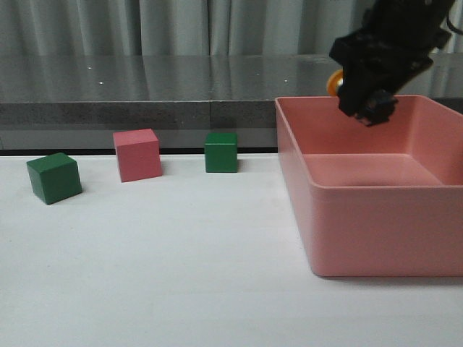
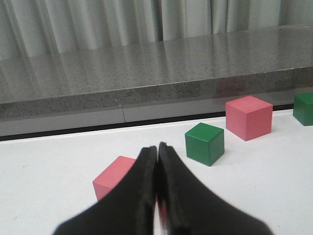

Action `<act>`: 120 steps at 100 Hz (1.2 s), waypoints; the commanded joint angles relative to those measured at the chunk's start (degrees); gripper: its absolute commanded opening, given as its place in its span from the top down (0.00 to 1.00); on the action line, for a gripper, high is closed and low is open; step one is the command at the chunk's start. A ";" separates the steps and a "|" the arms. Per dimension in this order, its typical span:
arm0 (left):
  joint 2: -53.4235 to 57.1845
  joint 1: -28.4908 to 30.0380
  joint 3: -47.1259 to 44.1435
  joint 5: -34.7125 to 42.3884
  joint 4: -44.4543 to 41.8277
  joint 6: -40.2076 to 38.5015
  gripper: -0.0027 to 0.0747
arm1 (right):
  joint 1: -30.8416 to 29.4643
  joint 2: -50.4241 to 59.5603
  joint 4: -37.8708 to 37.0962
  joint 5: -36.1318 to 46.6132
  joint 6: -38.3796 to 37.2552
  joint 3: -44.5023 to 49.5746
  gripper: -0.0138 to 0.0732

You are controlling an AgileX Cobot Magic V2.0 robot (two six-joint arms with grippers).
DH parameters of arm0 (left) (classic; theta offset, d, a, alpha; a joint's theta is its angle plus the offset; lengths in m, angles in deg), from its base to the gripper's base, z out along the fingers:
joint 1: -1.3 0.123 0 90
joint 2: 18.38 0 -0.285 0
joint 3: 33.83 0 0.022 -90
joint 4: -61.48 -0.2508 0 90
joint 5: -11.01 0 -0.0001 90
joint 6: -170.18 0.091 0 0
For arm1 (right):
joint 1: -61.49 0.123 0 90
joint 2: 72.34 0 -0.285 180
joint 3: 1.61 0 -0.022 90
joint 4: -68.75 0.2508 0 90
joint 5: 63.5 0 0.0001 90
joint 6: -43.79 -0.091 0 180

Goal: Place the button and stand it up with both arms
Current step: 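Close the right gripper on the button body and lift it out, then carry the button over the table and lay it on its side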

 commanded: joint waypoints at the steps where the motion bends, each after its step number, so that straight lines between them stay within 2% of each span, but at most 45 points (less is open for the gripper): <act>1: 1.77 0.06 -2.62 4.43 0.05 -0.45 0.99 | 3.85 4.54 1.29 0.91 8.44 -1.69 0.97; 19: 1.77 0.06 -2.62 4.43 0.05 -0.45 0.99 | 12.95 2.64 3.16 2.07 24.24 -1.69 0.97; 40: 1.77 0.06 -2.62 4.43 0.05 -0.45 0.99 | 20.09 -3.28 4.28 5.80 31.97 -1.69 0.97; 59: 1.77 0.06 -2.62 4.43 0.05 -0.45 0.99 | 23.75 -8.73 4.28 9.17 33.67 -1.69 0.97; 75: 1.77 0.06 -2.62 4.43 0.05 -0.45 0.99 | 24.38 -12.09 4.28 13.88 34.04 -2.68 0.97; 103: 1.77 0.06 -2.62 4.43 0.05 -0.45 0.99 | 24.49 -17.13 4.28 11.90 34.04 -8.58 0.96; 112: 1.77 0.06 -2.62 4.43 0.05 -0.45 0.99 | 24.49 -17.52 4.28 10.86 34.04 -9.19 0.91; 120: 1.77 0.06 -2.62 4.43 0.05 -0.45 0.99 | 24.49 -17.52 4.35 10.55 34.04 -9.19 0.78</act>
